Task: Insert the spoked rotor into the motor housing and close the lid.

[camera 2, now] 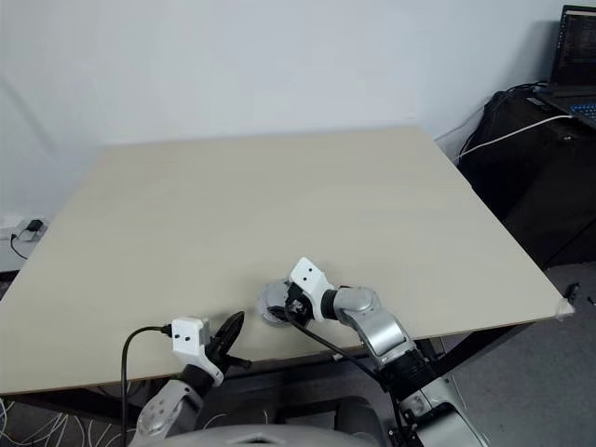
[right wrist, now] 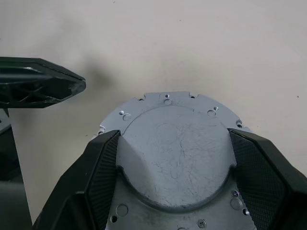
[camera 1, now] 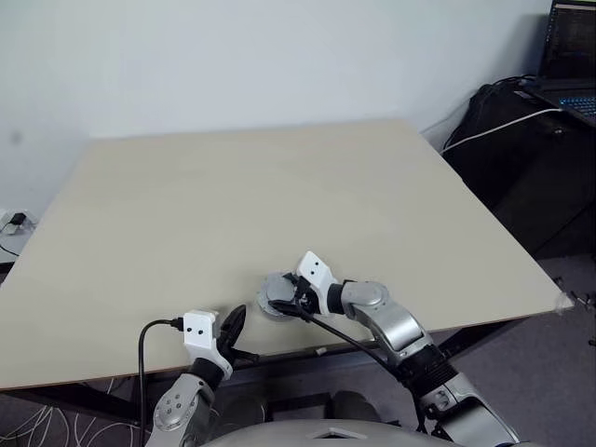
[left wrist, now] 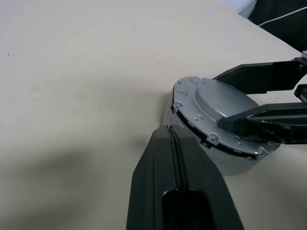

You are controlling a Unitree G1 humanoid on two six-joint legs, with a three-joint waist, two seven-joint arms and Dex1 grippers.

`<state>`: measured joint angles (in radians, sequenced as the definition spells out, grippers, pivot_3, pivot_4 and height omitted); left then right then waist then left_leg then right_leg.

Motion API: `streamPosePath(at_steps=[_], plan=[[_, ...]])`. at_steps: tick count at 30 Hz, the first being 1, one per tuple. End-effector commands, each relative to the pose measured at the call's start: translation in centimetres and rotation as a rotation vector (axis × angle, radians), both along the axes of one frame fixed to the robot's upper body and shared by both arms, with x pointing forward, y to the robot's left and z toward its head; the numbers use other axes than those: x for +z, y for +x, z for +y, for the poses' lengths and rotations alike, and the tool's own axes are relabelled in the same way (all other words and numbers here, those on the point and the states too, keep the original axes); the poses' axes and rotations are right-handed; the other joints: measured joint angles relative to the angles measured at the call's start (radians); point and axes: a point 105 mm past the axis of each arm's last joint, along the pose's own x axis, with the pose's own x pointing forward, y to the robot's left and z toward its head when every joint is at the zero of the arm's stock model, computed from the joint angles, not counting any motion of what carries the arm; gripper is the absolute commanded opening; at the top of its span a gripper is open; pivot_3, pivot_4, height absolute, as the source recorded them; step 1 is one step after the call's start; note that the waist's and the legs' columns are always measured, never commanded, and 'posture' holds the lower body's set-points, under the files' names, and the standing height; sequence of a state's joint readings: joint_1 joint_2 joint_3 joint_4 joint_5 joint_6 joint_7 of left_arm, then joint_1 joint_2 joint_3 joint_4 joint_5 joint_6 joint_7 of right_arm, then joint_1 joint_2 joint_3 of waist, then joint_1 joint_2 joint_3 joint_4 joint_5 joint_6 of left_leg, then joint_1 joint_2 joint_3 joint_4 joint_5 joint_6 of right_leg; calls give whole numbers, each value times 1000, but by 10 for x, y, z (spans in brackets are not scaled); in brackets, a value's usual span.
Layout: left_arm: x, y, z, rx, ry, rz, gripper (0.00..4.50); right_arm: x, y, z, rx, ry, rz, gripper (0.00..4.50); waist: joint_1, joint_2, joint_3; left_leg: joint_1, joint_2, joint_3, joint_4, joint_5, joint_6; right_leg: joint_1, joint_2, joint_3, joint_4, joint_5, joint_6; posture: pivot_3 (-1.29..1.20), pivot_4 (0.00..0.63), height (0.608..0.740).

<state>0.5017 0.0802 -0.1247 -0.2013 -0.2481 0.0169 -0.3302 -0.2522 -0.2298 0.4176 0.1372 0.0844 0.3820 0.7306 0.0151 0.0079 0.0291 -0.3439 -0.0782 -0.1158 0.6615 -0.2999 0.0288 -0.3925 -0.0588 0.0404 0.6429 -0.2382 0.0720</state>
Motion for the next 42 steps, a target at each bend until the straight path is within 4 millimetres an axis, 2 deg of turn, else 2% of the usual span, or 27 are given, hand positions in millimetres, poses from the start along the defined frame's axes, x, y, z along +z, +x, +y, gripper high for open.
streamPosePath(at_steps=[1,20,32,42], plan=[[14,5,-1,-7,-13,-57,0,10,5,0,-24,14,-45,3194,0,0,0,0,0,0,0,0,0,0,0,0,0,0,0,0,0,740],[14,5,-2,-11,-12,-54,0,-12,3,-5,-55,-121,-34,3194,0,4,-4,2,0,0,1,0,0,1,0,0,0,-3,4,0,0,740],[13,3,-2,-14,-16,-49,0,-18,-4,-12,6,-169,46,3194,1,7,-8,1,0,0,0,0,0,2,0,0,0,-3,5,0,0,740],[15,3,-3,-14,-21,-52,0,-20,0,-12,-36,-177,-2,3194,3,7,-8,1,0,0,0,0,0,2,-1,0,0,-3,4,0,0,740]])
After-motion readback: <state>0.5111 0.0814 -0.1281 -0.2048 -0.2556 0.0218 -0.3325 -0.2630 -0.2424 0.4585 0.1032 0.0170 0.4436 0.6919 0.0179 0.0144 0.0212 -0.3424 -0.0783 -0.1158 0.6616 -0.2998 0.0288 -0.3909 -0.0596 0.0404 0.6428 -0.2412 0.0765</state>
